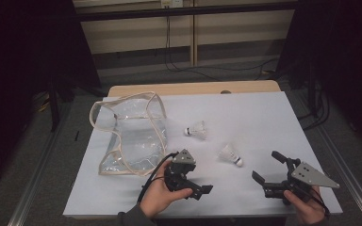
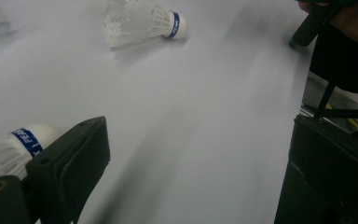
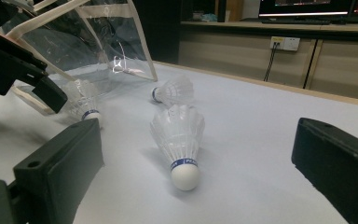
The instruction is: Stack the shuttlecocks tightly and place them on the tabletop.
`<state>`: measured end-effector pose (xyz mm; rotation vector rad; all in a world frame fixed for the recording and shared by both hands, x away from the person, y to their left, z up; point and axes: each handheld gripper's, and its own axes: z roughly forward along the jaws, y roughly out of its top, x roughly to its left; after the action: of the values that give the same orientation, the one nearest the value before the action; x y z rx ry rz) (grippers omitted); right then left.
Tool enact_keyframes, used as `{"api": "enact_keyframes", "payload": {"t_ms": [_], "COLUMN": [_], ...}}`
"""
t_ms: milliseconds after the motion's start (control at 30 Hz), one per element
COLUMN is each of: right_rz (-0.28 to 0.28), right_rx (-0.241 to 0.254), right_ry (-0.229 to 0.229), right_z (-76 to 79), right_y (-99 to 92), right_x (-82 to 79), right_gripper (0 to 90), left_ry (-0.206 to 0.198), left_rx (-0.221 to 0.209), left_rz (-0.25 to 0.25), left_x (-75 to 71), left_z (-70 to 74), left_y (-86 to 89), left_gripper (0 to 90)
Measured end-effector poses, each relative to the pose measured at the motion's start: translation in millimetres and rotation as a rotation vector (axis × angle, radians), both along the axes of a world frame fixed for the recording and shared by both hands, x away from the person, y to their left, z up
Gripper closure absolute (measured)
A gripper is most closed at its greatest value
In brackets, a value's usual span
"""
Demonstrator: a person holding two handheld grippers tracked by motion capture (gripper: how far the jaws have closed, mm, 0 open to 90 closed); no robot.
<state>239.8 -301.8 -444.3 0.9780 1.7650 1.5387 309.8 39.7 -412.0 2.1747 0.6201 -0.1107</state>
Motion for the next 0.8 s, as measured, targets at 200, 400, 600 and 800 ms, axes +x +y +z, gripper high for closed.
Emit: {"api": "enact_keyframes", "payload": {"t_ms": [200,400,600,800], "right_rz": [0.000,0.001,0.004,0.001], "right_rx": [0.000,-0.004,-0.002,-0.001], "right_ry": [-0.002,0.001,-0.001,-0.001], "right_z": [0.1,0.0,0.1,0.0], "right_y": [0.3,0.2,0.7,0.5], "right_x": [0.1,0.2,0.2,0.2], "right_gripper": [1.3,1.3,1.3,1.3], "left_ry": [-0.007,-0.016,-0.029,-0.038], "left_rx": [-0.006,0.001,-0.001,0.000], "left_rz": [0.023,0.014,0.002,-0.009], "left_x": [-1.8,-3.0,-2.3,-1.8], "left_z": [-5.2,-6.1,-0.5,3.5], "left_y": [9.6,18.0,24.4,30.9], "left_gripper": [5.7,5.7,5.7,5.7]}}
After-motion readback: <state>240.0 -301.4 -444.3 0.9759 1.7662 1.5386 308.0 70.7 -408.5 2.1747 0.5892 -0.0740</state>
